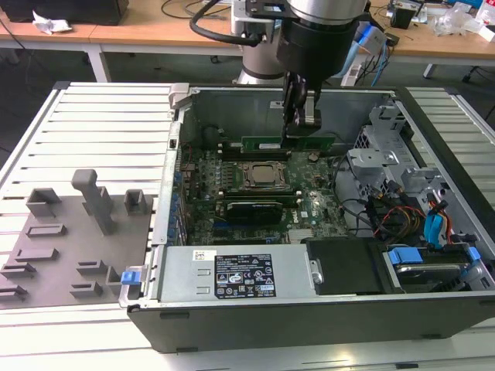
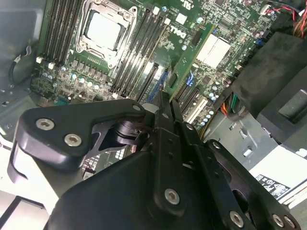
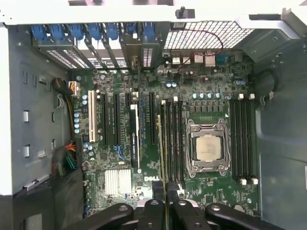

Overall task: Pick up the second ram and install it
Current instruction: 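Pick up the second ram and move it above second insertion slot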

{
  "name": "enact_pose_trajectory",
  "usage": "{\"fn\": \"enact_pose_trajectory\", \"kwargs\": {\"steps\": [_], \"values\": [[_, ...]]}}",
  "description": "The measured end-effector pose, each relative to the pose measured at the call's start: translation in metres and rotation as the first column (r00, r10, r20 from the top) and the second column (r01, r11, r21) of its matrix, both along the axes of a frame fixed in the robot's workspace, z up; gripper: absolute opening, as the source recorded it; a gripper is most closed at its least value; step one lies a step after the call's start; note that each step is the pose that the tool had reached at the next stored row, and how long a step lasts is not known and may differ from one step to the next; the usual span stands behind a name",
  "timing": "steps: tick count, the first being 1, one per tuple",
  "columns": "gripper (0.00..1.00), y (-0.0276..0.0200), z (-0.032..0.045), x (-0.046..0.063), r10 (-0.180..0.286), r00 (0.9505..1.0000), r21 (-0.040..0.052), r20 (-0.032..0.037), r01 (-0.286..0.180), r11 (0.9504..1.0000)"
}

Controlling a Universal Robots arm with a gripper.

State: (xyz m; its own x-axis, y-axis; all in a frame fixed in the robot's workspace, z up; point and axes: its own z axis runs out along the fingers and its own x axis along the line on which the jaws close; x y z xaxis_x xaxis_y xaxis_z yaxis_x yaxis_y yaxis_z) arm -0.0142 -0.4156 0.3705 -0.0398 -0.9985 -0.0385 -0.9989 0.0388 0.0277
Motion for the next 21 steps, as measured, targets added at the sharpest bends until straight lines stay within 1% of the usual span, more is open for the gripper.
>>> {"fn": "enact_pose_trajectory", "kwargs": {"steps": [10,12,21], "values": [[0.13,0.0003,-0.0104,0.001,0.0,1.0,-0.0001,0.0,0.0,1.0],[0.13,0.0003,-0.0137,0.001,0.0,1.0,0.0,0.0,0.0,1.0],[0.13,0.0004,-0.0243,0.003,0.0,1.0,-0.0001,-0.0001,0.0,1.0]]}}
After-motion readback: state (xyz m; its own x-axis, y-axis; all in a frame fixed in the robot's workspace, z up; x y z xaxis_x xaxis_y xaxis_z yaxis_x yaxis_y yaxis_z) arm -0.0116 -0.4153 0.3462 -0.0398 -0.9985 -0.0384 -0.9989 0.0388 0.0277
